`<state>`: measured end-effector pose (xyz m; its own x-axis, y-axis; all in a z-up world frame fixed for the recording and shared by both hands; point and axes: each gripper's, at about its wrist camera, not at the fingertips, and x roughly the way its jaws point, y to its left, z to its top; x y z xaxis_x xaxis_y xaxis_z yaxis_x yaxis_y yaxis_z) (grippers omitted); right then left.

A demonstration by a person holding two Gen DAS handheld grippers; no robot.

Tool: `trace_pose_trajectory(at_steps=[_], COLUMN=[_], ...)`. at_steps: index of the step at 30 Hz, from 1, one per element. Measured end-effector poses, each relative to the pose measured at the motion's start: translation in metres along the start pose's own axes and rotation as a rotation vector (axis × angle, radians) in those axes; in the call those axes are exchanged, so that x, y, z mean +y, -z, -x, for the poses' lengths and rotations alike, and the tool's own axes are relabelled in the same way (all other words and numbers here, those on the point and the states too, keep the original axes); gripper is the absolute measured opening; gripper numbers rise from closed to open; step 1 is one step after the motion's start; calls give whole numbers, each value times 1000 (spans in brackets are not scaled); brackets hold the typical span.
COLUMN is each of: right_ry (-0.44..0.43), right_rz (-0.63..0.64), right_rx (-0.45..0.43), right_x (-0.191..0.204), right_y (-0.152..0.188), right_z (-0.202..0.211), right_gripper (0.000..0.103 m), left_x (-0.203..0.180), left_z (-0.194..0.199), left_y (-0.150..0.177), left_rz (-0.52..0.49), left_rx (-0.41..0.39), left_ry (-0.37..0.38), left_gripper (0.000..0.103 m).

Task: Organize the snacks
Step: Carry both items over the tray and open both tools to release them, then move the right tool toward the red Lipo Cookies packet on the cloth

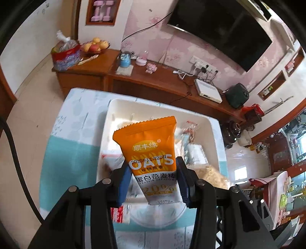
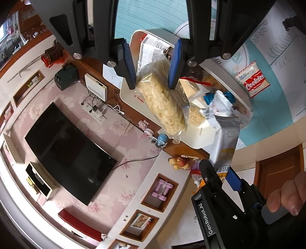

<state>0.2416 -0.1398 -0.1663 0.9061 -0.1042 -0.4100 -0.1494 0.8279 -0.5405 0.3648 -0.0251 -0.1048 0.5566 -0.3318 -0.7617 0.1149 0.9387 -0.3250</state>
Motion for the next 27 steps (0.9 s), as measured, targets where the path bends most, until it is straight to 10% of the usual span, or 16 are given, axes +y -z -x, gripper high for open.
trace_pose_trajectory(at_steps=[27], right_ry=[-28], right_rz=[-342], right_rx=[135], right_x=[-17], right_y=[3], right_z=[-12], right_gripper=[52], left_x=[11], left_z=[4], left_y=[14], left_rz=[-85], left_rx=[19], left_ry=[-39], left_gripper=[63])
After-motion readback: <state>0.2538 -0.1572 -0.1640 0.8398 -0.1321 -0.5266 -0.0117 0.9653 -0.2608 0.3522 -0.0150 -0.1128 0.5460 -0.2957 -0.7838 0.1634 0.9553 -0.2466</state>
